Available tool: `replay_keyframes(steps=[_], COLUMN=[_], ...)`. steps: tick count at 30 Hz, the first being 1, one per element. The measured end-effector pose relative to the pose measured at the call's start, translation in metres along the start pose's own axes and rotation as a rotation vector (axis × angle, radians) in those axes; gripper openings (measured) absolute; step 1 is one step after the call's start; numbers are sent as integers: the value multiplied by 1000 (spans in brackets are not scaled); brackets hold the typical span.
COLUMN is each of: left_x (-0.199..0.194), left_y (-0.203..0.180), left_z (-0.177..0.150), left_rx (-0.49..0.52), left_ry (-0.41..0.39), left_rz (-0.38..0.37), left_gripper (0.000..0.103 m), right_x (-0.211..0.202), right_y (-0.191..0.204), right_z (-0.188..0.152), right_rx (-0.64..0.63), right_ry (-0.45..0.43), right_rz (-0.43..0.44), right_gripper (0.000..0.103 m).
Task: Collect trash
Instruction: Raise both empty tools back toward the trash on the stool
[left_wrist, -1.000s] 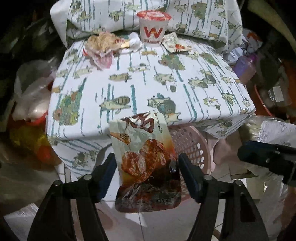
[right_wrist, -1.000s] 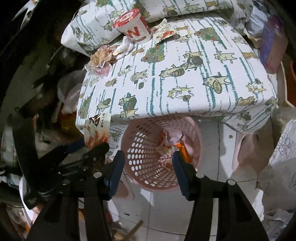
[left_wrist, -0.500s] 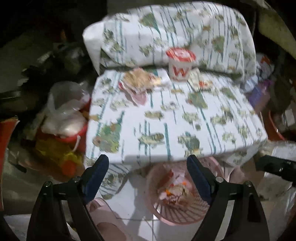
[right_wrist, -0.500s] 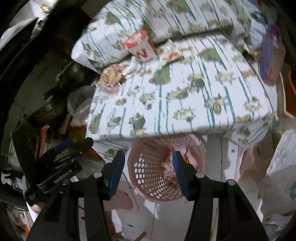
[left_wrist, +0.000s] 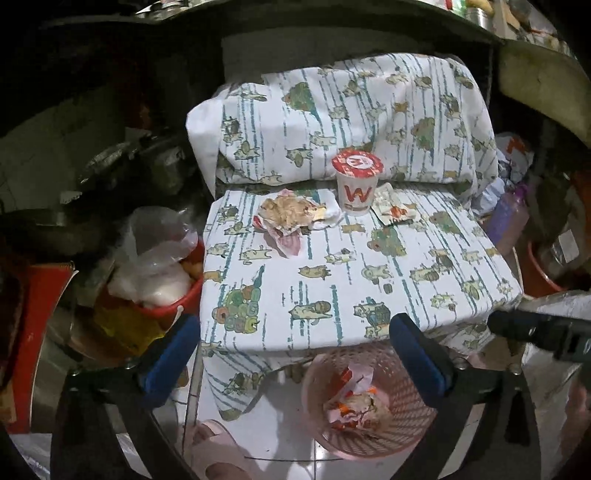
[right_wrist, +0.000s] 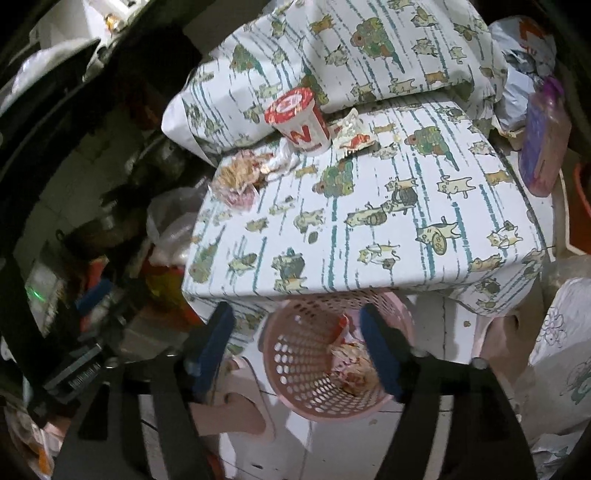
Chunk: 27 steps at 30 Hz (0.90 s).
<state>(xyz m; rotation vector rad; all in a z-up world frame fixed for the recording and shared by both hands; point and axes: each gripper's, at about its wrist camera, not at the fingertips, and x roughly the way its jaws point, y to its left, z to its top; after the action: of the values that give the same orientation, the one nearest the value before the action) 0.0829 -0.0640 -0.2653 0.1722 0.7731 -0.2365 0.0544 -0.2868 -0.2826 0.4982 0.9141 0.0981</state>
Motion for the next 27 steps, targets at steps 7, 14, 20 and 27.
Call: replay_keyframes(steps=[7,14,20,27], left_x=[-2,9,2,-31], left_y=[-2,14,17,24], left_z=[0,0,5,14], left_rx=[8,-106,-94,-61], left_ry=[-11,61,24,-37], left_rz=[3,-55,-40,-67], left_gripper=[103,103,103,103], right_x=[0,-1,-6,-52], right_y=[-3,-4,2,10], right_z=[1,1,2,23], right_rx=[24,46,24,-47], right_ry=[-5,-4,-24,-116], right_rz=[-7,4,1,-11], right_gripper=[73,75,75,75])
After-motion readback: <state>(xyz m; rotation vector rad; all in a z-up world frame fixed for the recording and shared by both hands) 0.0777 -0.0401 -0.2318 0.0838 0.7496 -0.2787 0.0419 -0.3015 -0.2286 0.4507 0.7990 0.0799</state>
